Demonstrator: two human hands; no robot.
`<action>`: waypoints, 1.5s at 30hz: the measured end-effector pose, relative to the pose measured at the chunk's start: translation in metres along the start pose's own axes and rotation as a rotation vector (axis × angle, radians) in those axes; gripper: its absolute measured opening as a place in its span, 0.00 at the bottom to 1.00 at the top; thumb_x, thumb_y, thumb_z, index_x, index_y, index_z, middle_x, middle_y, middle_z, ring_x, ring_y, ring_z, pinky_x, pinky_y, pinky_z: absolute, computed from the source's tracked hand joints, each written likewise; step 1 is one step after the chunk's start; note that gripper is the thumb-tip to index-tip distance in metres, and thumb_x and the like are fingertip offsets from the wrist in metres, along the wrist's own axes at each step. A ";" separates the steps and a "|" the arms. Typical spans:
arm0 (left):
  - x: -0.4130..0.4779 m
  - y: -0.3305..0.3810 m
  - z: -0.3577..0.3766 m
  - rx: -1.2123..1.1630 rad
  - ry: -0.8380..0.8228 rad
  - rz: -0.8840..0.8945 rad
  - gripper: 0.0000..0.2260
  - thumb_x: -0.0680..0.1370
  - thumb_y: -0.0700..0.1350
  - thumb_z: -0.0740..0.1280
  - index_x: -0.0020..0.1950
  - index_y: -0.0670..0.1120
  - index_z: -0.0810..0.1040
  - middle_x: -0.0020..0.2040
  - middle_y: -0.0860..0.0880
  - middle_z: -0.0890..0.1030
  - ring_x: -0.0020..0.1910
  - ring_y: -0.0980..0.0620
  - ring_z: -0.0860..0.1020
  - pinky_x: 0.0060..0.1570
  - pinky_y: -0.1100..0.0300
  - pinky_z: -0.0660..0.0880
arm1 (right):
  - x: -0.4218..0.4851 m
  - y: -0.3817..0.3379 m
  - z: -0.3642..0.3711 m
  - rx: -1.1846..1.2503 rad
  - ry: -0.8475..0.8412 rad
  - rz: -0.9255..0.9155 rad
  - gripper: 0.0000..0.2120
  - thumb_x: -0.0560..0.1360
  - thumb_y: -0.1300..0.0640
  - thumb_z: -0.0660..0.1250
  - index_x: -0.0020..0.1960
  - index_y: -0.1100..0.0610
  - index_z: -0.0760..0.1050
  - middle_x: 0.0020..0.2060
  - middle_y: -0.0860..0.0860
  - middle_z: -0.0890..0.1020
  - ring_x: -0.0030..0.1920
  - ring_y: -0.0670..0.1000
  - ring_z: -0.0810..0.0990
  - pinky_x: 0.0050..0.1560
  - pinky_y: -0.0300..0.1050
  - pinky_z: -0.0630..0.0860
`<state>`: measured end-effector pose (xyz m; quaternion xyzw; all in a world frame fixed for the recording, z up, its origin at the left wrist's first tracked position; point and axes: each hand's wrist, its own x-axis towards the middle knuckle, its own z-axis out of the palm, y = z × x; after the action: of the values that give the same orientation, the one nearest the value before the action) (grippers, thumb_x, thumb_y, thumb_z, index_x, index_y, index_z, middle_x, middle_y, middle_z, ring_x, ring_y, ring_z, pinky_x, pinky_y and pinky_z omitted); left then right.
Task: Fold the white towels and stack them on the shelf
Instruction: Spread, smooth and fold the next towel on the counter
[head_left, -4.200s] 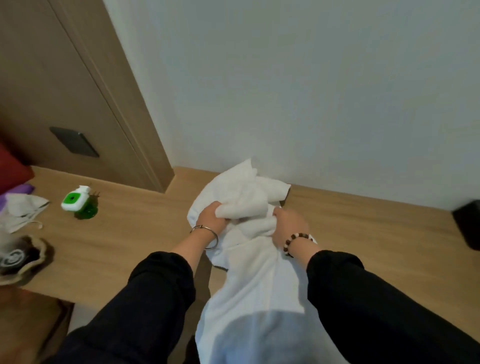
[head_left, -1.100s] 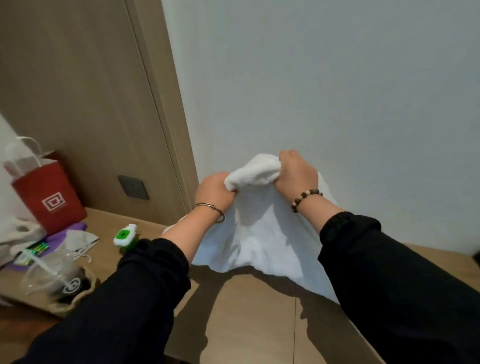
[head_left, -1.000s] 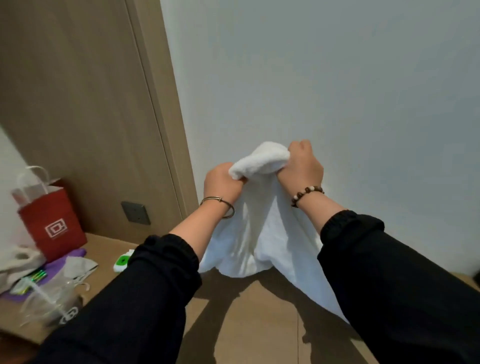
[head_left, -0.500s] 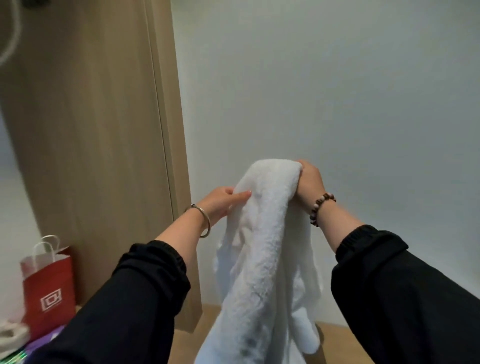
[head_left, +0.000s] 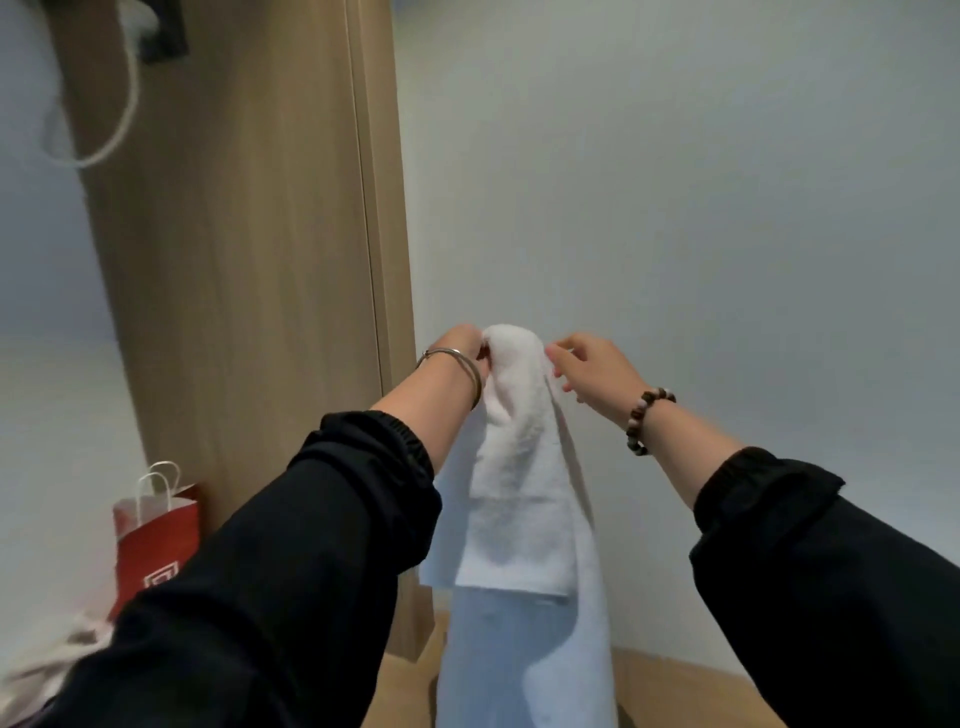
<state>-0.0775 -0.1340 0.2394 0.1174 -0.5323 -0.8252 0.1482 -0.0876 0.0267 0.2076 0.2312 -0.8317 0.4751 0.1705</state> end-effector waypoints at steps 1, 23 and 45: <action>-0.002 0.002 0.003 -0.062 0.005 0.004 0.10 0.81 0.33 0.51 0.44 0.39 0.70 0.37 0.45 0.70 0.42 0.49 0.77 0.42 0.63 0.72 | -0.002 -0.004 0.004 0.051 -0.003 0.000 0.14 0.78 0.45 0.62 0.54 0.55 0.74 0.53 0.55 0.81 0.44 0.49 0.77 0.41 0.40 0.71; -0.034 -0.003 -0.029 0.671 -0.725 0.112 0.28 0.76 0.52 0.64 0.74 0.50 0.61 0.67 0.47 0.73 0.63 0.47 0.75 0.57 0.50 0.76 | 0.048 0.009 -0.003 0.772 0.172 0.449 0.15 0.73 0.66 0.66 0.59 0.67 0.77 0.50 0.59 0.82 0.47 0.57 0.83 0.52 0.52 0.80; -0.026 -0.003 0.006 0.124 -0.170 0.261 0.13 0.76 0.29 0.63 0.60 0.35 0.75 0.40 0.44 0.77 0.37 0.50 0.76 0.34 0.64 0.75 | -0.017 0.015 0.012 0.206 -0.351 0.152 0.12 0.74 0.55 0.70 0.56 0.57 0.76 0.46 0.54 0.82 0.44 0.52 0.81 0.43 0.47 0.79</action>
<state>-0.0555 -0.1183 0.2397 -0.0142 -0.6034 -0.7715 0.2011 -0.0823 0.0265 0.1820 0.2633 -0.8107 0.5215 -0.0378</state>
